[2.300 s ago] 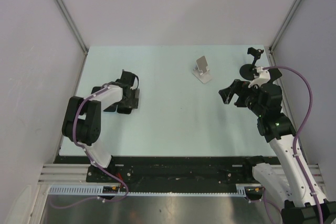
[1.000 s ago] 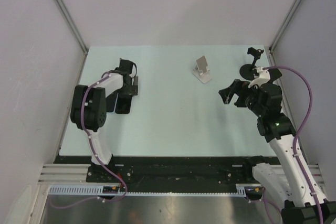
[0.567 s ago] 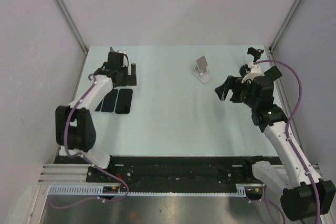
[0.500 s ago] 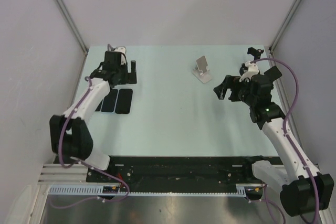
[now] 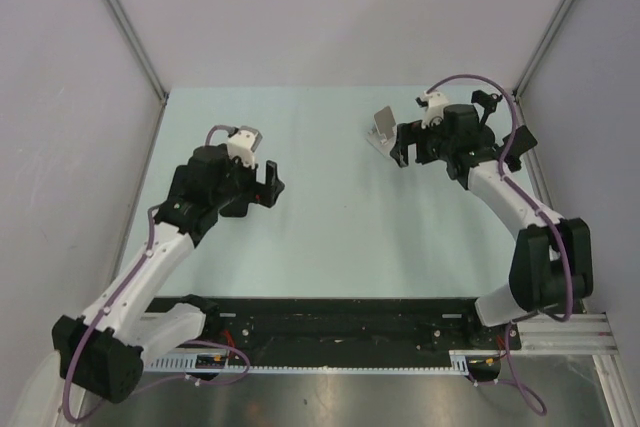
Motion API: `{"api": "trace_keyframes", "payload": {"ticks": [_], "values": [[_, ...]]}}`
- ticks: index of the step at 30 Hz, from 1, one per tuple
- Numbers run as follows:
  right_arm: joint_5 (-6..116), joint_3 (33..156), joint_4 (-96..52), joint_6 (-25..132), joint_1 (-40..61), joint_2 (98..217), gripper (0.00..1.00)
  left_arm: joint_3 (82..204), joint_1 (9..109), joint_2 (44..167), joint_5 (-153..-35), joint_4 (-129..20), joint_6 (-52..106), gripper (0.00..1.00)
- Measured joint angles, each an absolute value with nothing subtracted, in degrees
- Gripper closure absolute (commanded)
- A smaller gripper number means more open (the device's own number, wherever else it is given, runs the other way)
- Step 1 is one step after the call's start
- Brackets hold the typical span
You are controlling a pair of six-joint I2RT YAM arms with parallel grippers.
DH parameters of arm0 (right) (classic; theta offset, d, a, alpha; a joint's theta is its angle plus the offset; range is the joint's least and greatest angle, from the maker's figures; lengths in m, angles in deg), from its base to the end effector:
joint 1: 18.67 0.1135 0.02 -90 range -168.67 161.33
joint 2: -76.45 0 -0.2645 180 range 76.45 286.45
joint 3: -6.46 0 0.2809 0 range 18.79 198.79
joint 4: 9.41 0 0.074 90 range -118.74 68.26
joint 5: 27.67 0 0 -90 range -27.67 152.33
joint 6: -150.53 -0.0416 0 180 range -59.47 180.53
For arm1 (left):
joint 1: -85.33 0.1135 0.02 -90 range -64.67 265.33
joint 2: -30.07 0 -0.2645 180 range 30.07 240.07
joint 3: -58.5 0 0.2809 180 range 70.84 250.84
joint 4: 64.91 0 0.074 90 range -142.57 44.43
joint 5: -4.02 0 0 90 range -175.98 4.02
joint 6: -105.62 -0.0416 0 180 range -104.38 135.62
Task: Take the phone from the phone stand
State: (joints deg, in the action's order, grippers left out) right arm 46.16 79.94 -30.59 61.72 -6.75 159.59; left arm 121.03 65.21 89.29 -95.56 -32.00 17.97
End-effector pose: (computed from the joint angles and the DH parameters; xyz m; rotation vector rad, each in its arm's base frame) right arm 0.3529 0.0863 0.2706 -0.4090 2.0720 0.4095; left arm 0.2465 -0.0977 0.3001 0.4262 2.0624 -0.4114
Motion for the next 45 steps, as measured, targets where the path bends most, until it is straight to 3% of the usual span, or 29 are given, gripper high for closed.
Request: {"api": "trace_keyframes", "payload": {"ticks": [5, 14, 32, 35, 38, 45], "values": [[45.27, 88.16, -29.30, 67.07, -6.75, 170.30, 0.00, 116.75, 65.21, 81.88, -95.10, -36.72, 16.59, 0.00], [45.59, 106.82, -29.69, 73.19, -6.40, 188.66, 0.00, 116.62, 64.95, 82.17, -91.01, -40.26, 15.19, 0.00], [46.01, 118.84, -29.95, 75.42, -3.84, 200.48, 0.02, 116.55, 62.17, 85.21, -89.07, -40.56, 13.82, 0.00], [46.60, 118.93, -30.08, 75.36, -3.91, 201.14, 0.11, 116.53, 61.82, 85.21, -88.96, -40.56, 13.62, 0.00], [46.84, 118.93, -30.24, 75.14, -4.08, 201.40, 0.26, 116.51, 61.52, 85.18, -88.78, -40.58, 13.58, 0.00], [47.36, 118.04, -30.02, 73.96, -4.39, 200.72, 0.71, 116.14, 60.60, 83.59, -88.00, -40.61, 13.53, 0.00]]}}
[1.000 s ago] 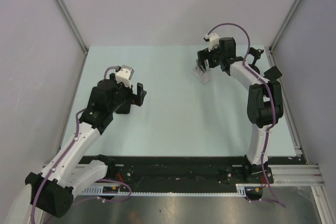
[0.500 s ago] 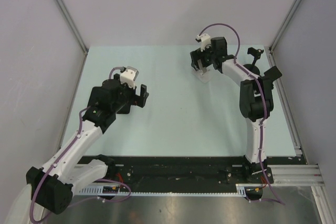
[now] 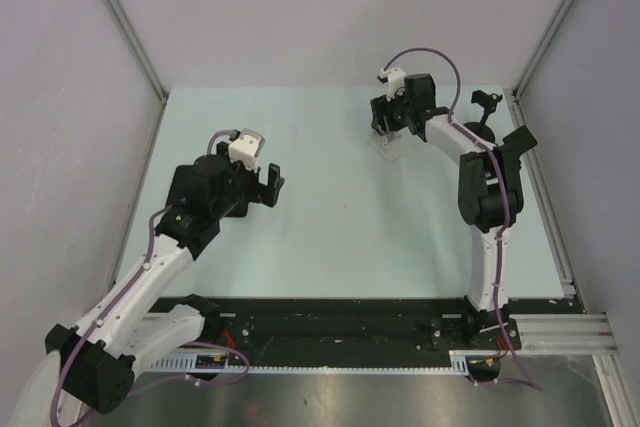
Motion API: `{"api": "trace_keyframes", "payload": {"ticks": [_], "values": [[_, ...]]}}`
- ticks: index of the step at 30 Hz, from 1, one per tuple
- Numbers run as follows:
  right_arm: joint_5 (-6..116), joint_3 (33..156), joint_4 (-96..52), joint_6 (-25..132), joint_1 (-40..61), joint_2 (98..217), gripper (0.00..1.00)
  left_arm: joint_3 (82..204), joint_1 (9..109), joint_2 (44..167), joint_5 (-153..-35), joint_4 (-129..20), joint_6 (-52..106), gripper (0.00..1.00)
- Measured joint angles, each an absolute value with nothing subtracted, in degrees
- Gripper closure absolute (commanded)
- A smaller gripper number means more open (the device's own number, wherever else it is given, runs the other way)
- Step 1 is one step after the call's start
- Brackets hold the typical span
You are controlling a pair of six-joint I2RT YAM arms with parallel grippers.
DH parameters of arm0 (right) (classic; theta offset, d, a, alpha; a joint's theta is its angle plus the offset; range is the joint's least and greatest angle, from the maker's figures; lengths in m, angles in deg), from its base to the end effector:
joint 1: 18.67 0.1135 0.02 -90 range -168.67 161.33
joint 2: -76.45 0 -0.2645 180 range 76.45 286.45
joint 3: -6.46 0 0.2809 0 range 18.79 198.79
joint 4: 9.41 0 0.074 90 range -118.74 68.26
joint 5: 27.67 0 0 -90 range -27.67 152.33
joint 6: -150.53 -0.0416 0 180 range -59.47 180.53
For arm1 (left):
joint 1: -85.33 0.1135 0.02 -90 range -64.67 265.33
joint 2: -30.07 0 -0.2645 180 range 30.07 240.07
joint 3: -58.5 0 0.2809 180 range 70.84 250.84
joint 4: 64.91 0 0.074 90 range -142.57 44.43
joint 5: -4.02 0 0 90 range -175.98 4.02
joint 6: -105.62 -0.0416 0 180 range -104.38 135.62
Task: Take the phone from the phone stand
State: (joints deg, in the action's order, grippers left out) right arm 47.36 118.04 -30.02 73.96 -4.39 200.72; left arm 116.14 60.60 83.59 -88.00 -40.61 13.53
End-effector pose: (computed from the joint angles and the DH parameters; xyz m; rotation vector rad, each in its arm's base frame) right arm 0.5191 0.1432 0.2077 -0.6592 2.0398 0.2895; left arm 0.2277 -0.1065 0.3065 0.4717 1.8758 -0.2984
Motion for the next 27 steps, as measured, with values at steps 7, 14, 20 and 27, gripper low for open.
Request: {"api": "trace_keyframes", "payload": {"ticks": [7, 14, 20, 27], "values": [[52.52, 108.48, -30.94, 70.20, -4.39, 191.74, 0.83, 115.57, 59.13, 79.76, -86.73, -40.67, 13.45, 0.00], [62.73, 102.45, -31.22, 63.55, -5.46, 180.20, 1.00, 115.54, 57.23, 76.05, -84.57, -40.76, 13.12, 0.00], [71.56, 102.06, -28.03, 56.49, -8.30, 177.90, 1.00, 115.50, 56.79, 74.82, -83.54, -40.87, 13.07, 0.00], [82.38, 103.68, -21.89, 50.46, -8.87, 183.61, 1.00, 115.06, 56.73, 74.87, -82.73, -40.87, 13.05, 0.00]]}}
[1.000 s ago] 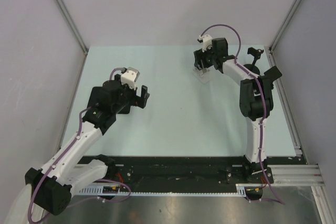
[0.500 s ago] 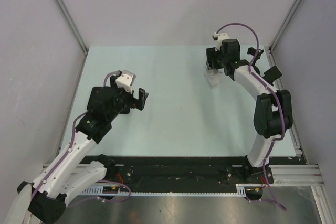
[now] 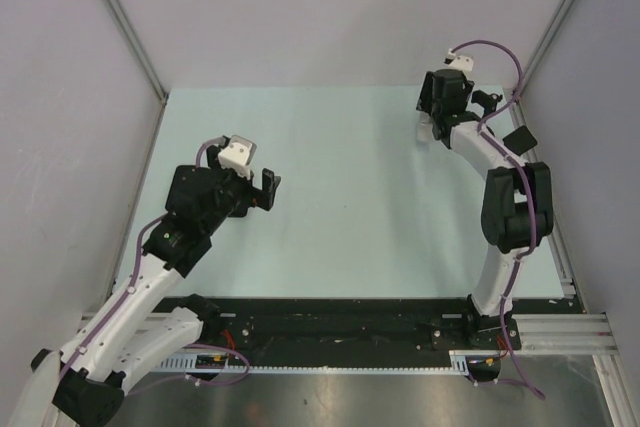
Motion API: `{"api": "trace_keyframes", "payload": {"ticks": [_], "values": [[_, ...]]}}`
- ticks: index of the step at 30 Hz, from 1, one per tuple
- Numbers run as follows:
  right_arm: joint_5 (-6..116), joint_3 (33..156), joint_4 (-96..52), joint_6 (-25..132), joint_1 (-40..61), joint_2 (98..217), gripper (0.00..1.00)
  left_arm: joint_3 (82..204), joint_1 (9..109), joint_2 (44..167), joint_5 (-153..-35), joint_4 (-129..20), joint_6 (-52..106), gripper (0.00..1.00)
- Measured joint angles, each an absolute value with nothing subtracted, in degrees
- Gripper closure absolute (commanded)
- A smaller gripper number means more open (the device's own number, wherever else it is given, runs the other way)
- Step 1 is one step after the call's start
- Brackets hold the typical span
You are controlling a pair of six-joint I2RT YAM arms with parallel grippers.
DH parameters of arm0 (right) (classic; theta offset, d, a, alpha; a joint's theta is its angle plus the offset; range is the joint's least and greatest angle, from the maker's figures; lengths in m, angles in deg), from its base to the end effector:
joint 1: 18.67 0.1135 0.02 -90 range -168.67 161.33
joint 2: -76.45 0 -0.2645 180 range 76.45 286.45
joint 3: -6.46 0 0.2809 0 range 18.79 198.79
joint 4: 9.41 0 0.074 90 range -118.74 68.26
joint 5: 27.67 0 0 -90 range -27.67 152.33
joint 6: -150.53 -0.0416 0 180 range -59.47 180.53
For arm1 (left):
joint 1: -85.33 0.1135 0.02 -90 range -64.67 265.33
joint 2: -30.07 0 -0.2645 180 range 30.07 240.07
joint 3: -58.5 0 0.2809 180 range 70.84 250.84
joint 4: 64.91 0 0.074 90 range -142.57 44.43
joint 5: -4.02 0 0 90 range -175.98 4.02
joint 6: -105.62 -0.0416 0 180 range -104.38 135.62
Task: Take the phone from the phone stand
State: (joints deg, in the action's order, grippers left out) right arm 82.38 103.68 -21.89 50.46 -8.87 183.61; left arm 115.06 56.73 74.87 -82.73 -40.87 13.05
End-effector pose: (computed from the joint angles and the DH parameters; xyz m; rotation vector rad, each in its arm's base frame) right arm 0.4747 0.0675 0.2746 0.2323 1.9249 -0.1130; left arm 0.1945 -0.1033 0.3326 0.4422 1.7378 -0.2757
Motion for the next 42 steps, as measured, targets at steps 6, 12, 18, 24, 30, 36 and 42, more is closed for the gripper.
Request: {"api": "trace_keyframes", "payload": {"ticks": [6, 12, 18, 24, 30, 36, 42], "values": [[89.90, 107.30, -19.59, 48.56, -8.71, 192.66, 1.00, 114.87, 56.73, 75.26, -82.01, -40.89, 13.03, 0.00], [93.74, 112.86, -18.48, 48.56, -9.11, 199.72, 1.00, 114.74, 56.69, 76.16, -81.59, -40.85, 12.99, 0.00], [95.67, 116.64, -18.00, 48.06, -10.24, 203.32, 0.98, 114.74, 56.58, 76.38, -81.55, -40.87, 12.90, 0.00], [95.89, 119.43, -18.48, 45.65, -11.86, 205.51, 0.89, 114.74, 56.40, 77.10, -81.42, -40.85, 12.55, 0.00], [95.80, 119.92, -18.46, 43.75, -12.43, 206.12, 0.66, 114.74, 56.34, 77.27, -81.20, -40.87, 12.55, 0.00], [95.34, 119.92, -18.48, 43.36, -12.41, 206.10, 0.26, 114.69, 56.34, 77.27, -81.11, -40.87, 12.55, 0.00], [94.40, 119.02, -17.91, 43.42, -11.40, 205.00, 0.02, 114.65, 56.31, 77.14, -81.05, -40.85, 12.55, 0.00]]}}
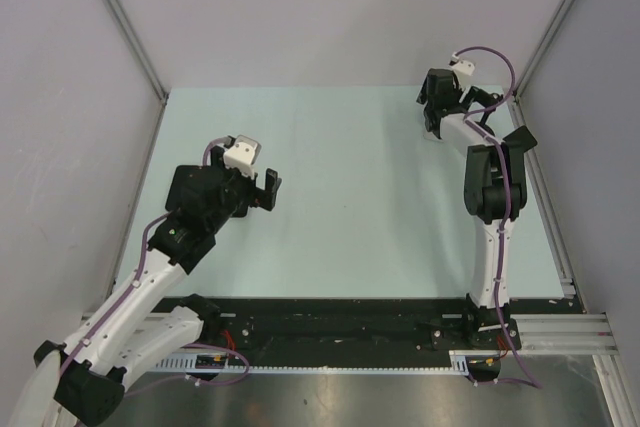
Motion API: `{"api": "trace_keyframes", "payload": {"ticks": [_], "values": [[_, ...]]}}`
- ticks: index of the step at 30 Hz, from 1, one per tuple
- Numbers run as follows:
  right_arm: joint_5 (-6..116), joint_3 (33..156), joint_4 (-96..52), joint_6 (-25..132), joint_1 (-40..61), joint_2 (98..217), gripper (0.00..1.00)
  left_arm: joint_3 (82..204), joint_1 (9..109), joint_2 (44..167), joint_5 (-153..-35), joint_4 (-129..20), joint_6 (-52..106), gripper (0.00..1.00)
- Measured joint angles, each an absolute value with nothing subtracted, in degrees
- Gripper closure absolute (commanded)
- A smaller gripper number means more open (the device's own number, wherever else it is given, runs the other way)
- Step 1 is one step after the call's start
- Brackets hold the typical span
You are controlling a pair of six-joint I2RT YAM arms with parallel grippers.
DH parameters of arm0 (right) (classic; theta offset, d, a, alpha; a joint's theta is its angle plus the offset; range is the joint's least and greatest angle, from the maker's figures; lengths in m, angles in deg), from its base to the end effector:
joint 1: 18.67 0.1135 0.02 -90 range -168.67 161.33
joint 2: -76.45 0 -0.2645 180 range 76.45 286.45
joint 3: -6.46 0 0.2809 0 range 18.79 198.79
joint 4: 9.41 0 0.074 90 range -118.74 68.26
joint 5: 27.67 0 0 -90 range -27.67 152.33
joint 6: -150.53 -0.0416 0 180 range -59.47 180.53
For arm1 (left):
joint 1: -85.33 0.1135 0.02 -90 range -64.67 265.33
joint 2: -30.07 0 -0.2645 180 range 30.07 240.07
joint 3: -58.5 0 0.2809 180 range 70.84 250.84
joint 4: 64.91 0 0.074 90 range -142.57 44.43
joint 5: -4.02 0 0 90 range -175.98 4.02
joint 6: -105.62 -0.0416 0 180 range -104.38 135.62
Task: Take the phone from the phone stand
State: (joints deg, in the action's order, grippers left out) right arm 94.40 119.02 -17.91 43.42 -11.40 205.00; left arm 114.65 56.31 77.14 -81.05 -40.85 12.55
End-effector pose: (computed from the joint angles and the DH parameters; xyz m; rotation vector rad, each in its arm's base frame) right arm 0.5526 0.0482 0.1977 0.5149 1.8700 -0.2767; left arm 0.2018 -0.1078 0.3217 0.4494 1.7821 -0.2395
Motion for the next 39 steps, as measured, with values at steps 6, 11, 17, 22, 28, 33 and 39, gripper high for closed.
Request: {"api": "trace_keyframes", "payload": {"ticks": [6, 11, 17, 22, 28, 33, 39], "values": [[95.43, 116.64, -16.09, 45.85, -8.60, 200.63, 0.00, 114.65, 56.29, 75.87, -81.03, -40.87, 12.55, 0.00], [96.54, 112.11, -14.59, 47.79, -6.03, 194.75, 0.00, 114.65, 56.29, 74.47, -80.68, -40.87, 12.62, 0.00], [96.46, 104.97, -14.37, 49.63, -3.03, 184.33, 0.00, 114.65, 56.20, 72.40, -76.98, -40.85, 14.12, 0.00], [95.80, 99.15, -17.01, 49.50, -1.72, 171.04, 0.00, 113.97, 56.20, 68.09, -71.08, -40.87, 16.22, 0.00], [95.73, 91.65, -22.50, 48.38, -1.98, 151.06, 0.00, 112.77, 56.20, 61.73, -63.10, -40.87, 18.47, 0.00], [96.17, 83.06, -28.62, 47.23, -2.16, 132.72, 0.00, 111.96, 56.20, 55.44, -57.79, -40.93, 19.15, 0.00], [96.13, 75.37, -35.42, 46.24, -3.56, 115.76, 0.00, 109.95, 56.20, 47.24, -52.85, -40.93, 19.26, 0.00]]}}
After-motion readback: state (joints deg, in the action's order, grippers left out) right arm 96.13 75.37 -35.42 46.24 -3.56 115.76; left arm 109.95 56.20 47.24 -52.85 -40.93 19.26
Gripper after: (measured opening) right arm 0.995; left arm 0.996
